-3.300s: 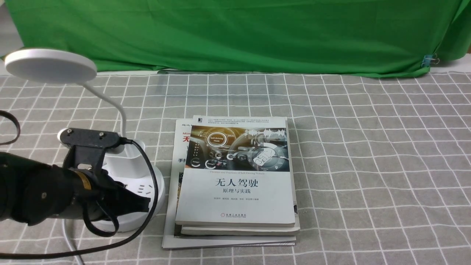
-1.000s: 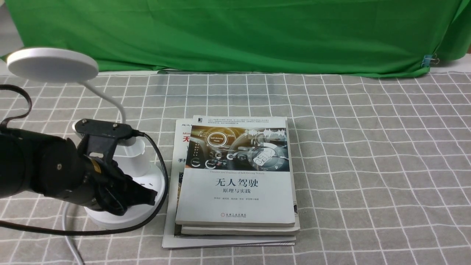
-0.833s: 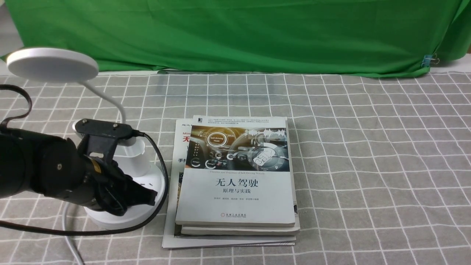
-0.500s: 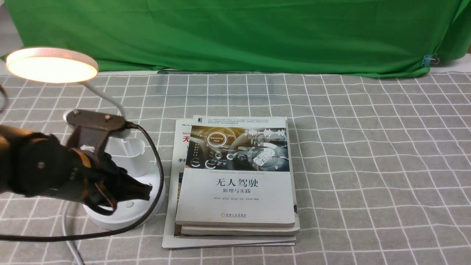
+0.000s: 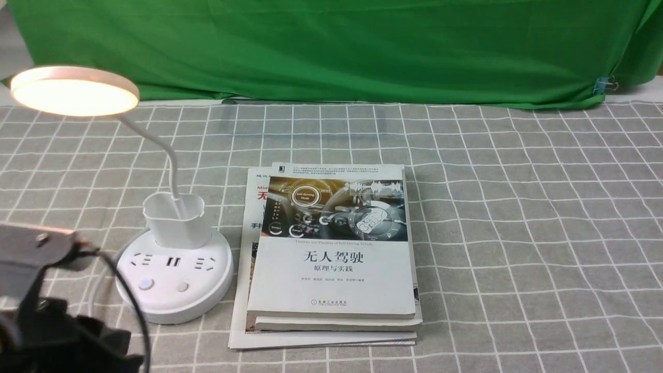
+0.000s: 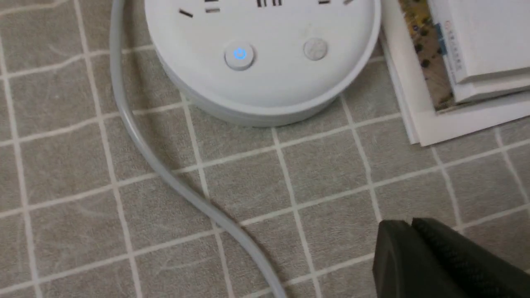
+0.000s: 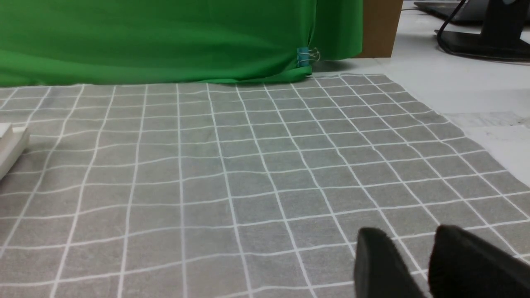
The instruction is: Turn on the desk lamp on the grey coffee tablecloth with your hand.
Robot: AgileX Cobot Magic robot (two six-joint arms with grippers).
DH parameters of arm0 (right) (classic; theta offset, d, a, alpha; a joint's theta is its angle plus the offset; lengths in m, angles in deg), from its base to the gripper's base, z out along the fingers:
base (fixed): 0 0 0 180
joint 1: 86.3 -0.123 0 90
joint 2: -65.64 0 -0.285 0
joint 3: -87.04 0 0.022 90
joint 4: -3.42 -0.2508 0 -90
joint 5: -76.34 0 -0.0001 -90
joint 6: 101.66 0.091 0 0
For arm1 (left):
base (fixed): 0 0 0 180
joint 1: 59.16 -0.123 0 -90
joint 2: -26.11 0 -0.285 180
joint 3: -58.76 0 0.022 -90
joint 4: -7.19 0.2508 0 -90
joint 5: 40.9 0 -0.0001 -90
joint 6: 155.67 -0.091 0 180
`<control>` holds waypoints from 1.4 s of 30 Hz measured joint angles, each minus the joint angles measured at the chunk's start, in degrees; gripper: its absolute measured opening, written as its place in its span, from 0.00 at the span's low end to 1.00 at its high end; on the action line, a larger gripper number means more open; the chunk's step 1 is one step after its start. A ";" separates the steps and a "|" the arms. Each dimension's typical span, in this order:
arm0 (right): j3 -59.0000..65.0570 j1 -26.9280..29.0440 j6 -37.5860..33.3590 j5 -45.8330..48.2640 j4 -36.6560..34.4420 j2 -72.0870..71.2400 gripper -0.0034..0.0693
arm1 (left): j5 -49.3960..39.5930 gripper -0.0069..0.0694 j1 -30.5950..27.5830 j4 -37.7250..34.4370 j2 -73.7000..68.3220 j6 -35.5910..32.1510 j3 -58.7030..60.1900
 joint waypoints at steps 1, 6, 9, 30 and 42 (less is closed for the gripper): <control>0.00 0.00 0.00 0.00 0.00 0.00 0.38 | -0.19 0.10 0.00 -0.44 3.39 0.00 0.37; 0.00 0.00 0.00 0.00 0.00 0.00 0.38 | 0.53 0.10 0.00 -1.01 18.47 0.05 0.59; 0.00 0.00 0.00 0.00 0.00 0.00 0.38 | 2.33 0.10 0.00 -1.01 28.48 0.05 0.59; 0.00 0.00 0.00 0.00 0.00 0.00 0.38 | 1.07 0.10 0.00 0.49 39.25 -0.38 0.69; 0.00 0.00 0.00 0.00 0.00 0.00 0.38 | 9.94 0.10 -10.87 3.98 43.86 -7.98 9.63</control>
